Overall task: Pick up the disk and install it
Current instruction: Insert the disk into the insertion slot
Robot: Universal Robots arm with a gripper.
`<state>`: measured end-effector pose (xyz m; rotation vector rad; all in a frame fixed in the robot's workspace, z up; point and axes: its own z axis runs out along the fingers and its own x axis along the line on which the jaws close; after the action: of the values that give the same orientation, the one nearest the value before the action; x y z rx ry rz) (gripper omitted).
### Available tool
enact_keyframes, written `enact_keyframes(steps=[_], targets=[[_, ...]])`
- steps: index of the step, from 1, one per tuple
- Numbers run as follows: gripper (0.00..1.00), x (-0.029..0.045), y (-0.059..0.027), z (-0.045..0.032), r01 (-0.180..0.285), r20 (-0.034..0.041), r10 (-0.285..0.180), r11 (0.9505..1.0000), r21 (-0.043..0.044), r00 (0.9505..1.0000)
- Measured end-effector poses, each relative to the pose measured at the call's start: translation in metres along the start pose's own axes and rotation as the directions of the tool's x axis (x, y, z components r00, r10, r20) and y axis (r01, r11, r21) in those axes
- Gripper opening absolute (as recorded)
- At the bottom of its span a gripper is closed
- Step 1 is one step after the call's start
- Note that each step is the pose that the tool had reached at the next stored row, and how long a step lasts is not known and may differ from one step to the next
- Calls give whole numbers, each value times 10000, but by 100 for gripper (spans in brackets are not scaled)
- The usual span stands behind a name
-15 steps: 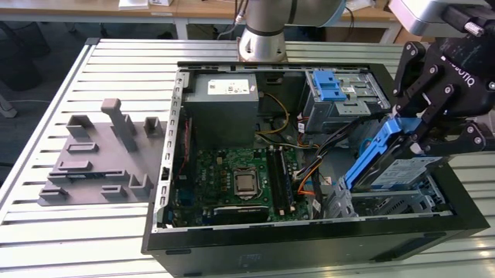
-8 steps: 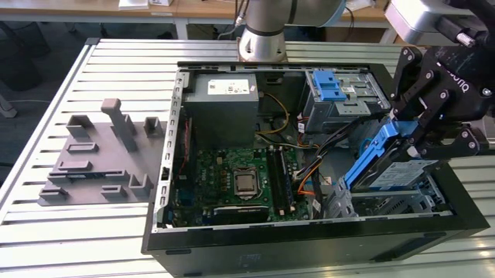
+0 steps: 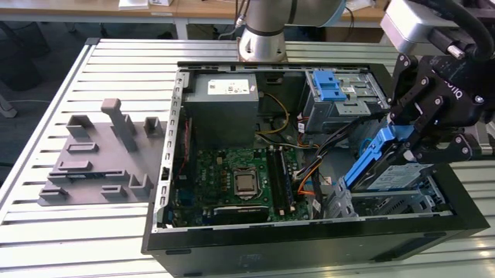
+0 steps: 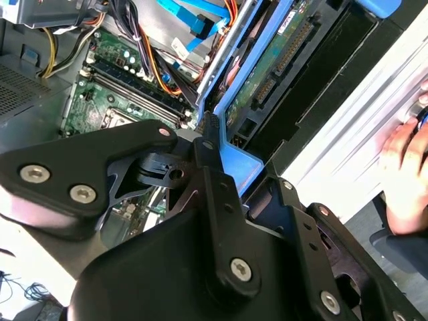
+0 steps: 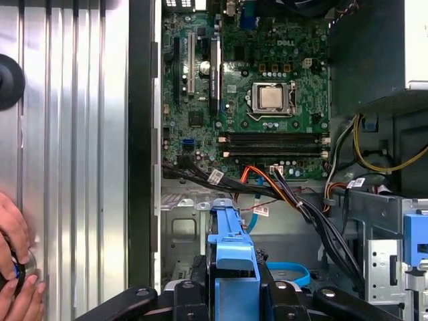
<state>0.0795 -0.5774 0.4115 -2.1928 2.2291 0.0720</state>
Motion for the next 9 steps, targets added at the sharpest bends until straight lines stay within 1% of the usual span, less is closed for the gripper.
enact_keyframes(steps=[9], targets=[[36, 4, -2, 102, 0, -1, 0, 10000, 0, 10000]])
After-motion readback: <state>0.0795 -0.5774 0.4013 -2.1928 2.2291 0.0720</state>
